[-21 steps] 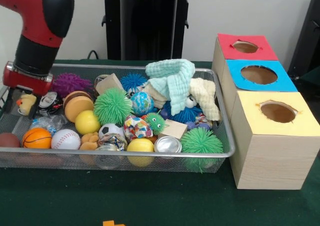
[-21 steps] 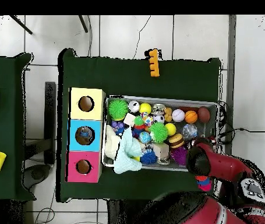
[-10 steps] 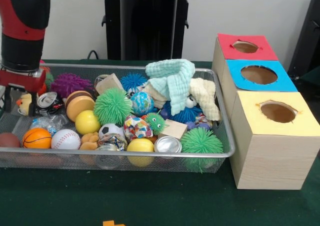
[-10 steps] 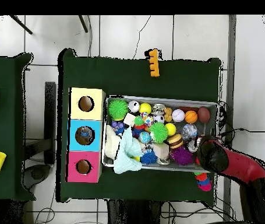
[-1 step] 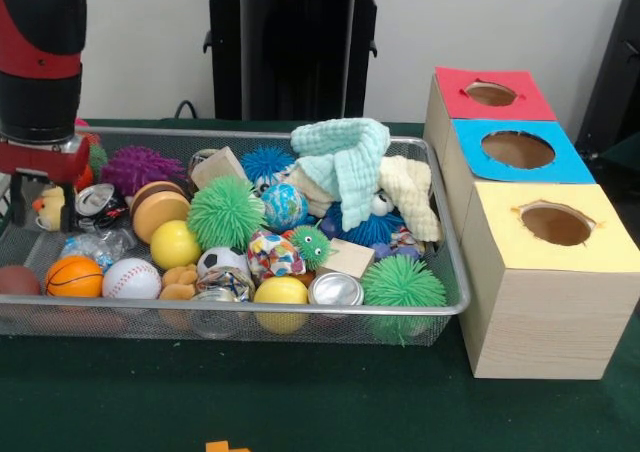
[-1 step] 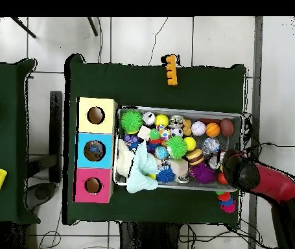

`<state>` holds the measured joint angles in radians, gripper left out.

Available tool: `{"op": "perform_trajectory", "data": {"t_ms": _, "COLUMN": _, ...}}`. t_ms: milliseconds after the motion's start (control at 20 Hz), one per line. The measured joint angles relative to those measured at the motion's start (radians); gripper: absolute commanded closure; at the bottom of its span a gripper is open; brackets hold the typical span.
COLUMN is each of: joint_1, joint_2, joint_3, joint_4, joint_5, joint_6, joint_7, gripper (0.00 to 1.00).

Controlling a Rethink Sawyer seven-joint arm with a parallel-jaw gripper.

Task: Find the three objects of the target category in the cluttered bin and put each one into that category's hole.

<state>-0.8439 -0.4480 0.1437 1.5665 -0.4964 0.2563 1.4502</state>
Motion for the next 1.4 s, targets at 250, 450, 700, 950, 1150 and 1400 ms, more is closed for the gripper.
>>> {"op": "perform_trajectory", "data": {"t_ms": 250, "joint_1": 0.001, "joint_2": 0.0, "joint_3": 0.039, "joint_4": 0.024, "joint_5": -0.005, "joint_6": 0.007, "joint_7": 0.0, "gripper": 0.0}}
{"op": "perform_trajectory", "data": {"t_ms": 450, "joint_1": 0.006, "joint_2": 0.0, "joint_3": 0.049, "joint_4": 0.031, "joint_5": -0.005, "joint_6": 0.007, "joint_7": 0.0, "gripper": 0.0}}
{"op": "perform_trajectory", "data": {"t_ms": 700, "joint_1": 0.022, "joint_2": 0.0, "joint_3": 0.051, "joint_4": 0.032, "joint_5": -0.005, "joint_6": 0.007, "joint_7": 0.0, "gripper": 0.0}}
{"op": "perform_trajectory", "data": {"t_ms": 950, "joint_1": 0.024, "joint_2": 0.0, "joint_3": 0.054, "joint_4": 0.033, "joint_5": -0.005, "joint_6": 0.007, "joint_7": 0.0, "gripper": 0.0}}
{"op": "perform_trajectory", "data": {"t_ms": 1150, "joint_1": 0.024, "joint_2": 0.0, "joint_3": 0.055, "joint_4": 0.033, "joint_5": -0.005, "joint_6": 0.007, "joint_7": 0.0, "gripper": 0.0}}
{"op": "perform_trajectory", "data": {"t_ms": 1400, "joint_1": 0.02, "joint_2": -0.001, "joint_3": 0.066, "joint_4": 0.037, "joint_5": -0.005, "joint_6": 0.007, "joint_7": 0.0, "gripper": 0.0}}
